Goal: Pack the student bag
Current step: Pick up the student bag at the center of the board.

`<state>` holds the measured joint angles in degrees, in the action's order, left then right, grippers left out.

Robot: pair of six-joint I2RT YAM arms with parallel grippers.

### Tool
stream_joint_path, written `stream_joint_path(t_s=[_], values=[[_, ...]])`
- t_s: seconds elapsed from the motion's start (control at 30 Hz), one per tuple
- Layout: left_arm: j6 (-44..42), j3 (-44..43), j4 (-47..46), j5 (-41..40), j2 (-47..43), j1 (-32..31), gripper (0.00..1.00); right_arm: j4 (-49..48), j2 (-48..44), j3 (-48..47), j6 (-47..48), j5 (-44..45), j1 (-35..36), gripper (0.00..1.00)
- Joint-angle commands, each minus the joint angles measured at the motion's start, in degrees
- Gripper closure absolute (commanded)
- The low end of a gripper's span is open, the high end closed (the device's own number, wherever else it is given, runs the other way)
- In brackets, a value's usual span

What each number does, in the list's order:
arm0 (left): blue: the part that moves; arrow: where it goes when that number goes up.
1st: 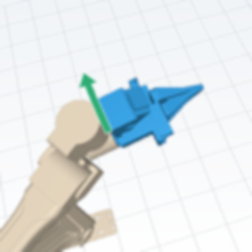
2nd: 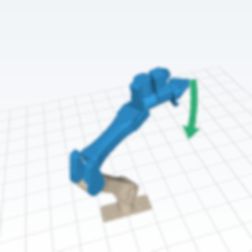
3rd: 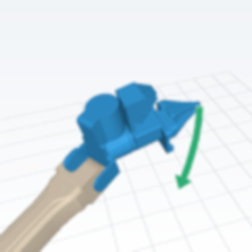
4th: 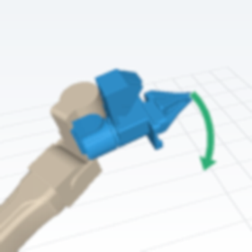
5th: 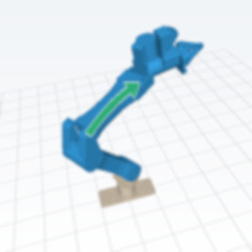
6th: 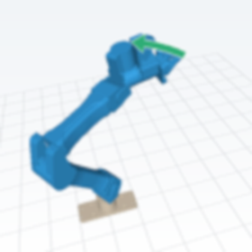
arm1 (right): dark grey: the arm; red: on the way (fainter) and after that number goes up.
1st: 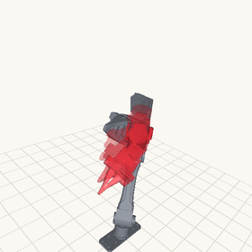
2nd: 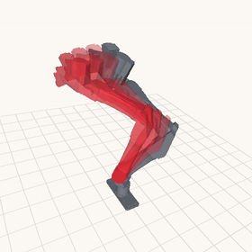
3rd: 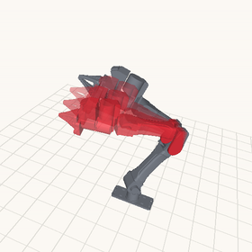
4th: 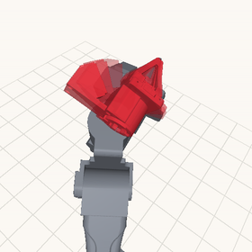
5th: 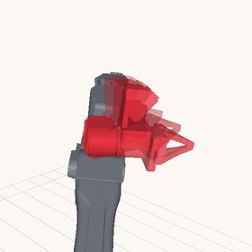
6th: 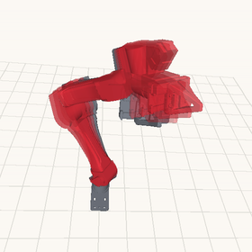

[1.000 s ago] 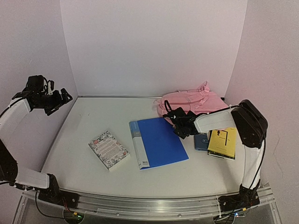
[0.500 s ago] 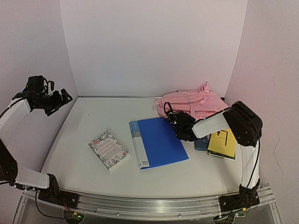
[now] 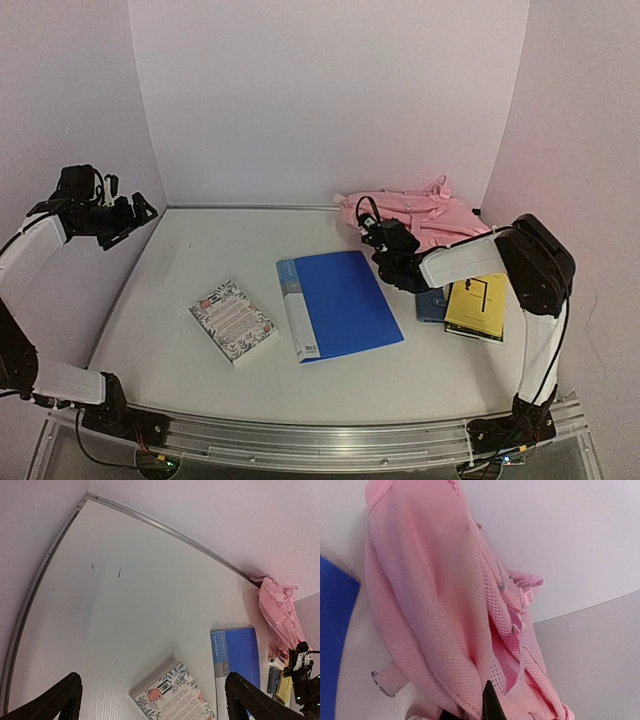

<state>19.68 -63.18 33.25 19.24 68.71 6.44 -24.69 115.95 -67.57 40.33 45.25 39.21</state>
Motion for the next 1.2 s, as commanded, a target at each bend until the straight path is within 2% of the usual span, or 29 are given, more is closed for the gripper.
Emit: stream_joint_path(t_s=[0.0, 0.2, 0.43, 0.6, 0.83, 1.0, 1.17], values=[[-0.56, 0.50, -2.06, 0.99, -3.07, 0.17, 0.00, -4.70, -11.68, -8.42, -6.47, 5.98, -0.27, 1.00], [-0.87, 0.61, -2.00, 0.78, -4.74, 0.16, 0.00, 6.86, -18.45, -15.99, -19.67, 3.02, -0.27, 1.00], [-0.65, 1.07, -2.69, 3.41, -5.36, 0.20, 0.00, 14.88, -27.31, -20.24, -35.10, -15.53, -0.24, 1.00], [-0.58, 1.54, -3.84, 6.95, -5.30, 0.20, 0.00, 16.06, -31.32, -22.48, -45.35, -31.10, -0.19, 1.00], [-1.03, 2.17, -5.52, 11.90, -5.22, 0.21, 0.00, 15.94, -31.90, -27.26, -58.76, -52.75, -0.15, 1.00], [-1.20, 2.61, -6.62, 15.43, -4.86, 0.03, 0.00, 15.13, -29.49, -27.58, -68.02, -62.22, -0.01, 1.00], [-2.07, 2.79, -6.96, 17.05, -4.35, -1.69, 0.00, 12.57, -26.95, -24.16, -75.71, -66.94, -0.01, 1.00]])
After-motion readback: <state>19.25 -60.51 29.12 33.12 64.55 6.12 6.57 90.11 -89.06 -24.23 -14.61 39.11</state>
